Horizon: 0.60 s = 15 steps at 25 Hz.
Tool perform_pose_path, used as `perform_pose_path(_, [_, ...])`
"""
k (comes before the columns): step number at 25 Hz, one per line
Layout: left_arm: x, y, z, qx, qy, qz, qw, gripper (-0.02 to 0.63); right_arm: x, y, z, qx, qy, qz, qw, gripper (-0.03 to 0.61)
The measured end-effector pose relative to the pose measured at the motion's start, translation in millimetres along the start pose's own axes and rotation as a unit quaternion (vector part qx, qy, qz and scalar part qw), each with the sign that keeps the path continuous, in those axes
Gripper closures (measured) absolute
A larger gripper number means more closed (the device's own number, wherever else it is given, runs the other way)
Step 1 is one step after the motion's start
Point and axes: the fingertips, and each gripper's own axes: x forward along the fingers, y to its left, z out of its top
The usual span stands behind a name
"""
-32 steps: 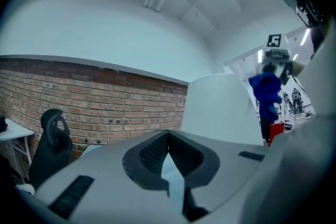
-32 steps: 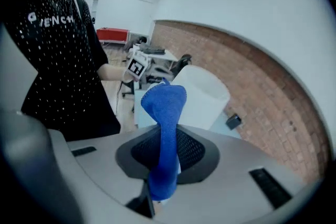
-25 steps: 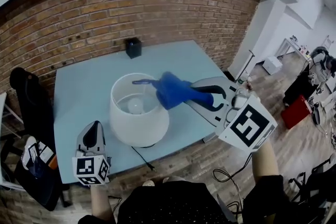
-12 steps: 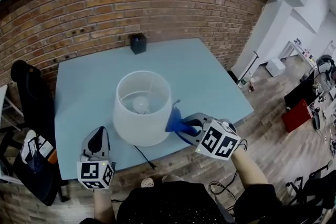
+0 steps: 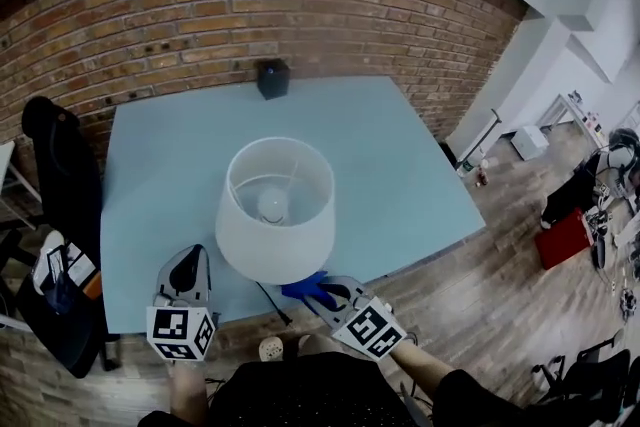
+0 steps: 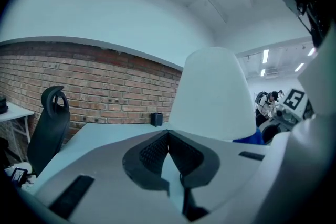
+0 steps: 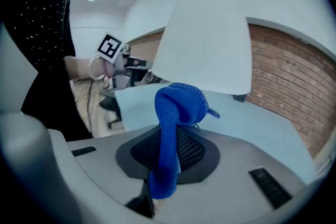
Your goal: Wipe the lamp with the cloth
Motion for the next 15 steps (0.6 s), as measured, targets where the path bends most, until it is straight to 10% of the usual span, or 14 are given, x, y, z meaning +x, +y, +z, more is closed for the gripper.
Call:
perform_pose_path(3, [-3.9, 3.1, -0.4, -0.004, 0.007, 0.004, 1.0, 0.605, 17.6, -11.8, 15.1, 0.045, -0.101, -0.098, 0.989, 0.517])
perform_pose_path(7, [-14.3, 9.8, -6.6, 0.003, 0.022, 0.019, 0.9996, 0.606, 34.0, -16.9, 44.8, -0.058, -0.165, -0.197, 0.965, 0.517])
perform_pose_path(15, [-32.5, 17.8, -23.1, -0.006, 0.037, 0.049, 0.9981, 0.606, 88.2, -21.3, 75.5, -0.097, -0.184, -0.226, 0.952, 0.517])
